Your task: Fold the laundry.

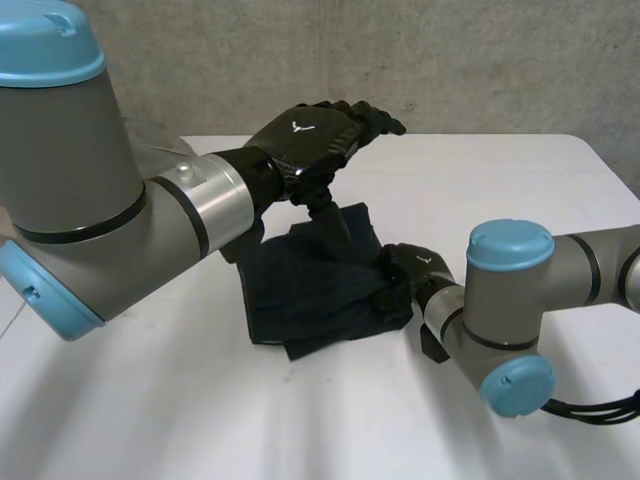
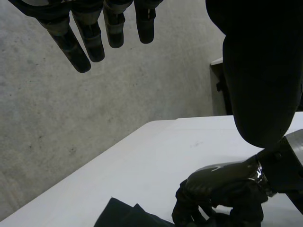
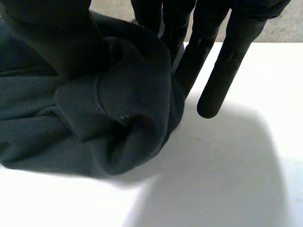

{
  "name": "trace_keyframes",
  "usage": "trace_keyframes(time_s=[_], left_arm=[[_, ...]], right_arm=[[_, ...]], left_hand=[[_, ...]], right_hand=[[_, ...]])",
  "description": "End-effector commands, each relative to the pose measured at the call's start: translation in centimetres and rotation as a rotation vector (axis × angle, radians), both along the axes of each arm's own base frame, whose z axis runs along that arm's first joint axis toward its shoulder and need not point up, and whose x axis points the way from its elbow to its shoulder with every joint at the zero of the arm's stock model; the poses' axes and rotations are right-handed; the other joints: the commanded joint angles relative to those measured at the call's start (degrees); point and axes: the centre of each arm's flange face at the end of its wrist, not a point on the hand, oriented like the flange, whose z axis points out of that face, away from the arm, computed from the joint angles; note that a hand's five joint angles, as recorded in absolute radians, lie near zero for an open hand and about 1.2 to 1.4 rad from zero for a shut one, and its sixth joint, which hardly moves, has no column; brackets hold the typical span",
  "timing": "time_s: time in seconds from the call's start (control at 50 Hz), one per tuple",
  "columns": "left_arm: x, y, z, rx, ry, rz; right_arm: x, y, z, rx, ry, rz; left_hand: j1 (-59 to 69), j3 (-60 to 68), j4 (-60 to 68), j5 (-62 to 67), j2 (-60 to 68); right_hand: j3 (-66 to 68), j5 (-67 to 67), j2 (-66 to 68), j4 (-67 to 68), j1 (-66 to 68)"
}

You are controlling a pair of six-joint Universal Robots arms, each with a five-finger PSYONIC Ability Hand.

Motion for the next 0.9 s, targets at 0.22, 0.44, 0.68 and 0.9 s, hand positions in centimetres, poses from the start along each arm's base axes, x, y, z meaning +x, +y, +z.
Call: trace_keyframes(time_s=[0.22,0.44,0.68,0.9], left_arm=[[-0.4,-0.5,1.1,-0.035,0.047,-0.005],[-1.3,-0.7,1.1,-0.043,0.057,-0.018],[-2.7,-0.3,0.1,-0.034,0.043,-0.033],[-3.0,0.4,0.3,-0.035,0.044,-0.046]], right_arm=[[-8.4,-17.1,2.9,-0.226,-0.064,-0.33],[-20.0,-25.8,2.4,-0.357,-0.034,-0.686],[-29.8,-27.4,2.2,-0.424,-0.117,-0.987],[-32.5,-27.0,0.7,-0.368,-0.116,-1.036]], left_hand=[[-0.21,-2.1,-1.51,-2.89,-0.4],[-0.21,-2.1,-1.51,-2.89,-0.4],[-0.21,-2.1,-1.51,-2.89,-0.4],[-0.21,-2.1,-1.51,-2.89,-0.4]], right_hand=[[13.97,16.93,16.41,11.79,22.44],[13.97,16.93,16.41,11.79,22.44],[13.97,16.93,16.41,11.79,22.44],[13.97,16.93,16.41,11.79,22.44]])
